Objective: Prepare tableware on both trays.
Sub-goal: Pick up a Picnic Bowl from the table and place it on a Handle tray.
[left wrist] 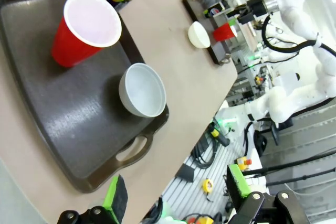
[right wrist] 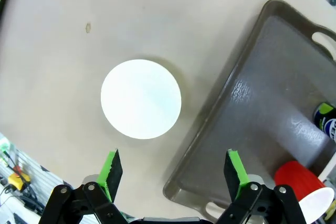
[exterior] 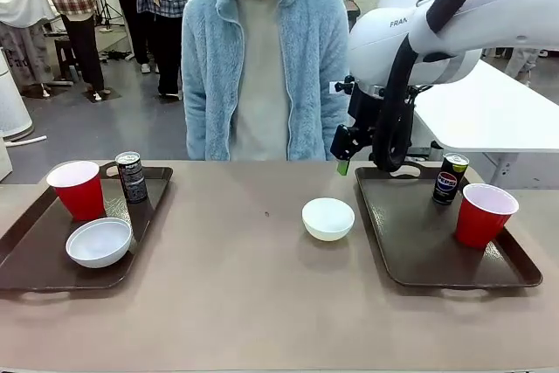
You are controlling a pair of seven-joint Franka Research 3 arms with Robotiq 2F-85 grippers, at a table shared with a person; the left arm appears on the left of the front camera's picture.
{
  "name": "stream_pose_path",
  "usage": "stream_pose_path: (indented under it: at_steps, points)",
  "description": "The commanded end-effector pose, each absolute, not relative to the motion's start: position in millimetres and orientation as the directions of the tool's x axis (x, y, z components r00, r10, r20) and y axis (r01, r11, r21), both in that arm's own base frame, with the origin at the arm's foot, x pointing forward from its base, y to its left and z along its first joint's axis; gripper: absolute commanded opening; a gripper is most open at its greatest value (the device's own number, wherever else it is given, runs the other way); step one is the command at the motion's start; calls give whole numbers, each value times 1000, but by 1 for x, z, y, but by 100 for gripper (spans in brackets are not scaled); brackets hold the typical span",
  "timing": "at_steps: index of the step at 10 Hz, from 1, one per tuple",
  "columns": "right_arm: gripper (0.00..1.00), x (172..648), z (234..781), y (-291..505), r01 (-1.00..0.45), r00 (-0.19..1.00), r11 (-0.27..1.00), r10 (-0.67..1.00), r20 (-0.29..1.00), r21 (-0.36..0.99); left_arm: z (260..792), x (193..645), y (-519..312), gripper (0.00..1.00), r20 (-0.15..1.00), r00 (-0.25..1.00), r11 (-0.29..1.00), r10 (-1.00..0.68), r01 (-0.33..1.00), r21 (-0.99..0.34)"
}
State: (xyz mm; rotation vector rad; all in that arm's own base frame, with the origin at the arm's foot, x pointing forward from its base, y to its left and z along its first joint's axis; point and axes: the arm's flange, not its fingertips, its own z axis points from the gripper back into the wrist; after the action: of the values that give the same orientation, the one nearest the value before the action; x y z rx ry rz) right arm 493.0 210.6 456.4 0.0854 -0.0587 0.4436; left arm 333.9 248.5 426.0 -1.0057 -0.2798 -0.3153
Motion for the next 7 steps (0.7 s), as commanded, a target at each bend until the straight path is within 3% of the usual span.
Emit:
stream_pose_path:
  at_steps: [1,4,7]
  points:
    - [100,494,456,211,-430,902,900,425,76,70,427,332,249,100,381,916,491,-123,390,-779]
    - [100,500,398,251,-498,865,867,498,60,-12,427,332,249,100,381,916,491,-123,390,-779]
    - [100,512,367,256,-488,872,873,488,37,-3,427,332,249,100,381,916,491,-123,390,-779]
